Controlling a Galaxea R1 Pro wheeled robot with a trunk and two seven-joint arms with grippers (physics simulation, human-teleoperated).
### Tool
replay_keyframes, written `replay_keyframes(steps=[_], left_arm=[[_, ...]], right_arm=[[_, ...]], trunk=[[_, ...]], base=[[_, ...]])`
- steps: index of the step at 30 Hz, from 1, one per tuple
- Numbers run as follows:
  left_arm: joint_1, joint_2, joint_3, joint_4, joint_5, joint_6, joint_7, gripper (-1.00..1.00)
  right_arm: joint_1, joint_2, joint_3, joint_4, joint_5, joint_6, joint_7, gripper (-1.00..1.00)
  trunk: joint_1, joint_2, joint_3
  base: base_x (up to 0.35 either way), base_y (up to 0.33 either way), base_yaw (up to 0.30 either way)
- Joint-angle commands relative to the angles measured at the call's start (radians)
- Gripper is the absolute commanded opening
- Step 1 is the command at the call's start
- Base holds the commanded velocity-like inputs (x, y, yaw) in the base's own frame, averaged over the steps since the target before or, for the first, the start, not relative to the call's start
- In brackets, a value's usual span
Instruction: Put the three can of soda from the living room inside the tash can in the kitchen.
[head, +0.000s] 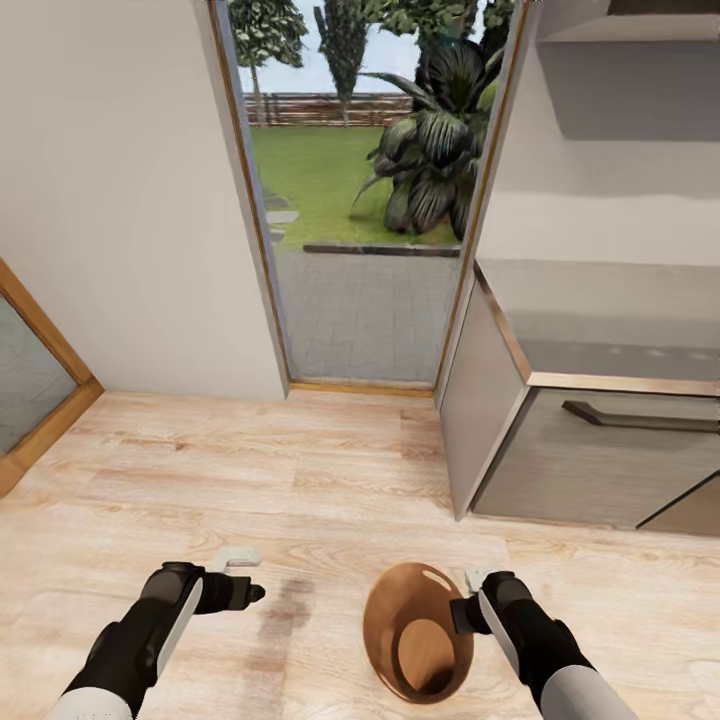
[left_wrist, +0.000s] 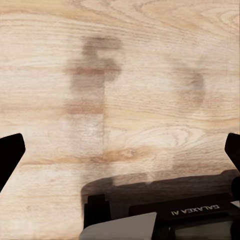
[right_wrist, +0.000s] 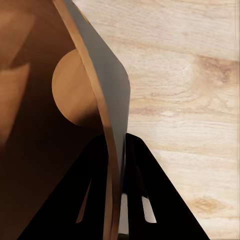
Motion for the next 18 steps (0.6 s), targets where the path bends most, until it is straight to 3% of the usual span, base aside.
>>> replay_keyframes(steps=[1, 4, 10, 18], left_arm=[[-0.007, 0.000, 0.001, 0.018, 0.000, -0.003, 0.000, 1.00], [-0.015, 0.001, 0.003, 0.039, 0.000, -0.009, 0.001, 1.00], [-0.020, 0.004, 0.005, 0.052, 0.000, -0.015, 0.001, 1.00], [-0.022, 0.005, 0.006, 0.083, 0.000, -0.033, 0.001, 1.00]], right_arm=[[0.000, -0.001, -0.003, 0.002, -0.016, -0.002, 0.006, -1.00], [-0.001, -0.004, -0.005, 0.002, -0.016, -0.004, 0.035, -1.00], [-0.016, -0.027, -0.007, 0.001, -0.015, 0.001, 0.170, -1.00], [-0.032, -0.025, -0.005, -0.003, -0.016, 0.005, 0.222, -1.00]], trunk=[[-0.004, 0.007, 0.003], [-0.016, 0.028, 0.013], [-0.039, 0.070, 0.031], [-0.069, 0.126, 0.057]], base=[[0.000, 0.000, 0.000], [0.000, 0.000, 0.000], [0.000, 0.000, 0.000], [0.000, 0.000, 0.000]])
